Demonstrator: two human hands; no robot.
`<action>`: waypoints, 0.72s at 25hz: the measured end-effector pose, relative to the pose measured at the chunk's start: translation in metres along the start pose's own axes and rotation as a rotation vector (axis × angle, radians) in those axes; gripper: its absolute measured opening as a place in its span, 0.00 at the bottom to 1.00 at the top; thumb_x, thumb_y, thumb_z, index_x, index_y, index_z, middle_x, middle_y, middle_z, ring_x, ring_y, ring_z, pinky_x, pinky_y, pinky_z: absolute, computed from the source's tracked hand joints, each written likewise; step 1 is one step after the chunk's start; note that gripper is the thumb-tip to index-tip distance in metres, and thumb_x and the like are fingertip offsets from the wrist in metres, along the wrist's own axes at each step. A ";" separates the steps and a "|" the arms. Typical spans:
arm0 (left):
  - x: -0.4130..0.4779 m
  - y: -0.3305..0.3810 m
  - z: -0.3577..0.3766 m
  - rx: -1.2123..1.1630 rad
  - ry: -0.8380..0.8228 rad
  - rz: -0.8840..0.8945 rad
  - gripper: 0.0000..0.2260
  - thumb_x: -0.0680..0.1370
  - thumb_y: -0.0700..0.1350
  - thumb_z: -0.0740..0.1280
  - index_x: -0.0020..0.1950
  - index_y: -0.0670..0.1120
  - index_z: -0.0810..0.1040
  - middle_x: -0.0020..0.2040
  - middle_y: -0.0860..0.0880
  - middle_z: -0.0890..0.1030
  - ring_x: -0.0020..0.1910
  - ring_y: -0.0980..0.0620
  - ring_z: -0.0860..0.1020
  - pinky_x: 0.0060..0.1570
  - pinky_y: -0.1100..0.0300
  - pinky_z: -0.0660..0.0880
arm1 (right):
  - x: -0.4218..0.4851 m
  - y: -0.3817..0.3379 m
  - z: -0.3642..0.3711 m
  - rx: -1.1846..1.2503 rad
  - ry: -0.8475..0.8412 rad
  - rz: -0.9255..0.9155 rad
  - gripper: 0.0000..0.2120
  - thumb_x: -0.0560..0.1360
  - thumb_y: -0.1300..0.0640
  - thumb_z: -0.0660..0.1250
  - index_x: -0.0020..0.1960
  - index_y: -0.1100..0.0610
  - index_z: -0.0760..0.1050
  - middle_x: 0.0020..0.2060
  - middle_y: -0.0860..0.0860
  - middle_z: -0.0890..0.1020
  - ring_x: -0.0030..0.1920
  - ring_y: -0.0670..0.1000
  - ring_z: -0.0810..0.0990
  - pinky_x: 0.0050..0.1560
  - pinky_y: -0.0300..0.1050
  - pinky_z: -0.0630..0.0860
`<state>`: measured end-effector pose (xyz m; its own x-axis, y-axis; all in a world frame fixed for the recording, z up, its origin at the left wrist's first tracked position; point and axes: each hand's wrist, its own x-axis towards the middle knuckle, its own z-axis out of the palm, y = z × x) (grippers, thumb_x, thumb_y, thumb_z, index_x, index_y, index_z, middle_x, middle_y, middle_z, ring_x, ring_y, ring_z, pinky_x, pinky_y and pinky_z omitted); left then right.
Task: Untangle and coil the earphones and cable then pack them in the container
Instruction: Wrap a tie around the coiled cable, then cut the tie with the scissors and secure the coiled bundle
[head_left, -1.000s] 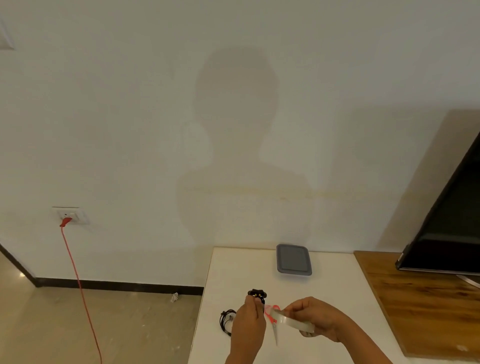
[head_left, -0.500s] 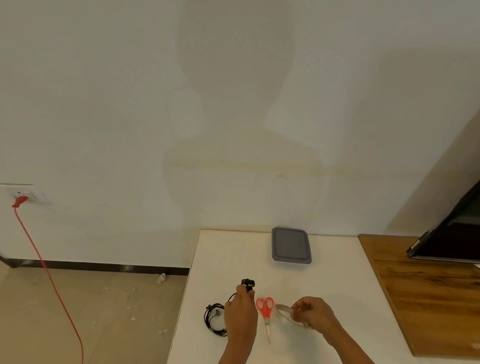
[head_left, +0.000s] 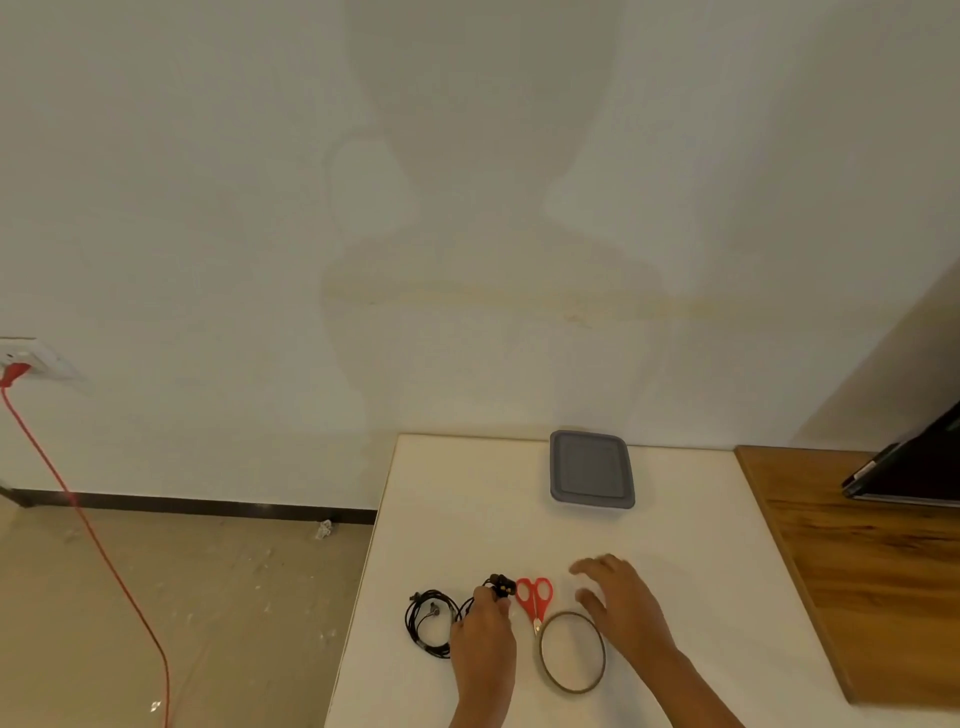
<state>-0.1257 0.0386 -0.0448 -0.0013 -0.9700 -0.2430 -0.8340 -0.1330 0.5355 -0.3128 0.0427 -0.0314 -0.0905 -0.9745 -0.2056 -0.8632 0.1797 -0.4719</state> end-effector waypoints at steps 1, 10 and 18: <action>0.001 0.000 0.000 -0.015 -0.007 -0.011 0.08 0.83 0.46 0.52 0.57 0.48 0.69 0.54 0.53 0.82 0.55 0.53 0.79 0.49 0.59 0.68 | 0.008 -0.005 0.001 -0.108 -0.023 -0.180 0.21 0.76 0.61 0.62 0.66 0.43 0.72 0.66 0.45 0.74 0.66 0.46 0.71 0.61 0.37 0.68; -0.005 0.002 -0.007 -0.189 -0.063 -0.124 0.10 0.83 0.45 0.53 0.56 0.43 0.72 0.50 0.45 0.81 0.50 0.46 0.79 0.47 0.54 0.72 | -0.019 0.034 -0.005 -0.376 0.042 -0.008 0.16 0.80 0.48 0.56 0.64 0.49 0.74 0.59 0.47 0.76 0.59 0.49 0.73 0.57 0.40 0.70; -0.020 0.006 -0.011 -0.292 -0.036 -0.194 0.12 0.83 0.45 0.54 0.56 0.40 0.73 0.48 0.43 0.82 0.48 0.44 0.80 0.46 0.53 0.74 | -0.081 0.022 -0.002 -0.249 0.022 0.422 0.11 0.77 0.48 0.61 0.56 0.49 0.65 0.43 0.46 0.79 0.47 0.49 0.76 0.45 0.41 0.75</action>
<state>-0.1246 0.0555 -0.0284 0.1177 -0.9139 -0.3884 -0.6275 -0.3716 0.6842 -0.3255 0.1253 -0.0236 -0.4658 -0.8267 -0.3156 -0.8415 0.5242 -0.1312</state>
